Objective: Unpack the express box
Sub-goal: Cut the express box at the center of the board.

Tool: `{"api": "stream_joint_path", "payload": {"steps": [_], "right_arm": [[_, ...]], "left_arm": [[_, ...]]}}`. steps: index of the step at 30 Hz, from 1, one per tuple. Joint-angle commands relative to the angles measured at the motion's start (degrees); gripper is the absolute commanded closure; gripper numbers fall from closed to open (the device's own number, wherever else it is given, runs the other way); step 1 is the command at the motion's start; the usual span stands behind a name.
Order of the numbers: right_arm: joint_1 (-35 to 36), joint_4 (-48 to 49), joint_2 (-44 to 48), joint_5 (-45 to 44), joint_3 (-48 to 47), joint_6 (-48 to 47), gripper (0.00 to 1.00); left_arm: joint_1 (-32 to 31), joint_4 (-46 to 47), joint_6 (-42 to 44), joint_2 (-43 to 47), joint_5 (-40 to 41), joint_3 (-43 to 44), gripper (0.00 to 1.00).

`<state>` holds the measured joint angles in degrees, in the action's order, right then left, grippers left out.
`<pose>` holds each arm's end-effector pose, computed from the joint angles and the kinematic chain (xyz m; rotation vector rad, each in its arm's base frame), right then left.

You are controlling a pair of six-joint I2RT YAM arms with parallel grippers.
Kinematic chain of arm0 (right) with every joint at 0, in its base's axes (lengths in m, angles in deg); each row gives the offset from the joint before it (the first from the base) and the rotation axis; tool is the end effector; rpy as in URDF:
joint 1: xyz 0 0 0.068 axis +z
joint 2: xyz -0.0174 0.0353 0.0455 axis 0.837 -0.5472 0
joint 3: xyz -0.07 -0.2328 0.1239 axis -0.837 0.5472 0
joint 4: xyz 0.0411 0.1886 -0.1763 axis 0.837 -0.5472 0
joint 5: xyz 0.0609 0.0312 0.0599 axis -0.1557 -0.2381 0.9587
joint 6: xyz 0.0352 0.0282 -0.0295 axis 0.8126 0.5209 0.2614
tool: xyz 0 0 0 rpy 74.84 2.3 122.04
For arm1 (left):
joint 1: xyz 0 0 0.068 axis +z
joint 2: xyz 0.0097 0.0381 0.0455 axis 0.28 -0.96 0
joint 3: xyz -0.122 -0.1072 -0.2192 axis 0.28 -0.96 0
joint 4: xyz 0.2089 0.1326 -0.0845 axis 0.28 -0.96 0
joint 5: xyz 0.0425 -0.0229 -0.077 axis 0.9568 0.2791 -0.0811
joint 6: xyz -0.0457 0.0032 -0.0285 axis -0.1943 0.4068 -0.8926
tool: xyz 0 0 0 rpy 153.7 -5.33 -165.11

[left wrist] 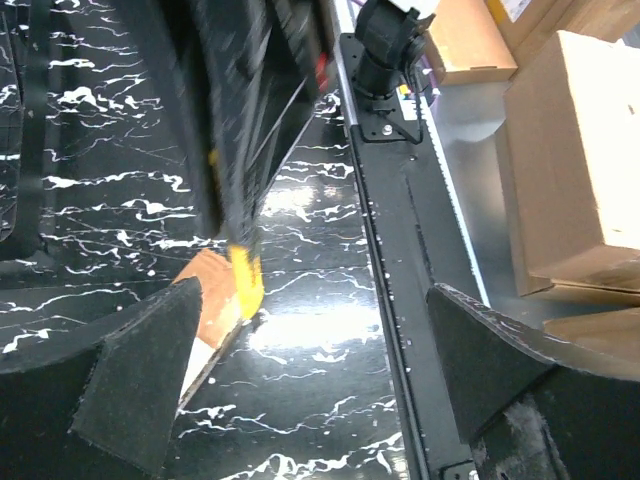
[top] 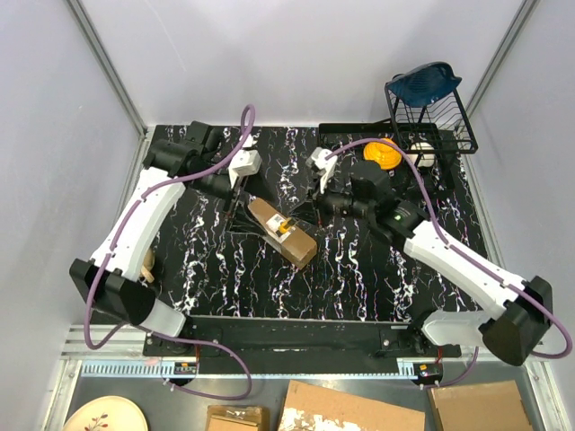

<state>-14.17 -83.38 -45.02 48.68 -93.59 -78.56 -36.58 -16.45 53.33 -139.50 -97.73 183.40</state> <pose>0.2067 0.2112 0.3513 -0.9679 1.7182 0.9439 0.2250 -0.1193 0.4009 1.5147 1.4721 -1.3069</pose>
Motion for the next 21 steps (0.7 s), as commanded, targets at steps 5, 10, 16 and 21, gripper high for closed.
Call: {"api": "stream_joint_path", "payload": {"steps": [5,10,16,21], "right_arm": [[-2.6,4.7,7.8,12.6,-3.2,9.9,1.00],[-2.6,4.6,9.0,13.1,-3.5,11.3,1.00],[-2.7,7.2,8.6,13.4,-3.8,11.6,1.00],[-2.6,8.2,6.8,14.2,-4.7,11.8,1.00]], "left_arm": [[-1.4,6.2,-12.5,8.8,6.0,-2.0,0.01],[-1.7,-6.9,-0.3,0.4,-2.1,-6.3,0.01],[-4.7,6.3,-16.4,4.7,4.0,-3.8,0.01],[-6.5,19.0,-26.2,8.2,8.3,-8.7,0.01]]}}
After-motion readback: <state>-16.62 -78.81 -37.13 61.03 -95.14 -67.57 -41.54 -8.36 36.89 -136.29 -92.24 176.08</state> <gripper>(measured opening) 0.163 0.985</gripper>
